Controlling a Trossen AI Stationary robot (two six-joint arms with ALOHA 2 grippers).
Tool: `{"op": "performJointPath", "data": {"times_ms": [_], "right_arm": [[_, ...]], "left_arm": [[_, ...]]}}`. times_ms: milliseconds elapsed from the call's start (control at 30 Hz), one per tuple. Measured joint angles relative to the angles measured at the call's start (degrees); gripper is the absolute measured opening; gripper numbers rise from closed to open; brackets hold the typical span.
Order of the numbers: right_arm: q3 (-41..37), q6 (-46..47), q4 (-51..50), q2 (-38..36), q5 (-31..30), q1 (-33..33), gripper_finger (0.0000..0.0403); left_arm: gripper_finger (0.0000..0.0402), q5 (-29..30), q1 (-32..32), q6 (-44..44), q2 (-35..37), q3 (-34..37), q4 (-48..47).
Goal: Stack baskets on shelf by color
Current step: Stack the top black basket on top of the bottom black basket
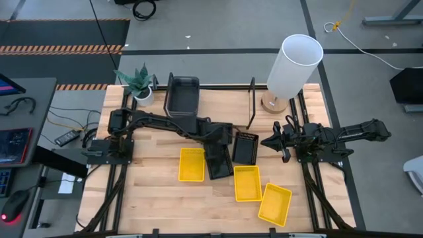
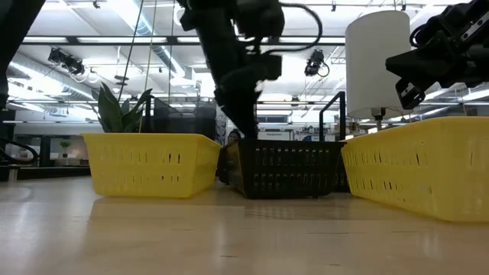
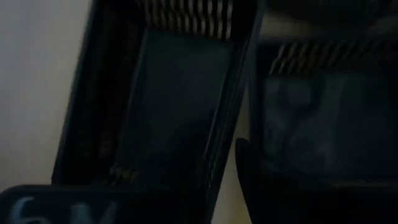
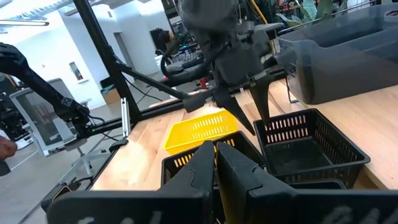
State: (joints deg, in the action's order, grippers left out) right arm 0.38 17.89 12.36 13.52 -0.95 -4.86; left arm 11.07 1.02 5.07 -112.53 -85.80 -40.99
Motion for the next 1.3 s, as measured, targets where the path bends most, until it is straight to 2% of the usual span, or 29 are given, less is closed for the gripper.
{"op": "performJointPath", "data": {"times_ms": [567,1167,1300], "right_arm": [[0.02,0.0,0.28,0.09,0.01,0.01,0.0025],[0.01,0.0,0.43,0.09,0.02,0.01,0.0025],[0.0,0.0,0.42,0.09,0.02,0.02,0.0025]], "left_arm": [[0.0121,0.64,0.26,-5.66,-1.84,-0.09,0.77],[0.0121,0.75,-0.81,-4.54,-1.25,-0.06,1.1],[0.0121,-1.09,-0.81,-6.05,-1.2,-0.06,1.51]]}}
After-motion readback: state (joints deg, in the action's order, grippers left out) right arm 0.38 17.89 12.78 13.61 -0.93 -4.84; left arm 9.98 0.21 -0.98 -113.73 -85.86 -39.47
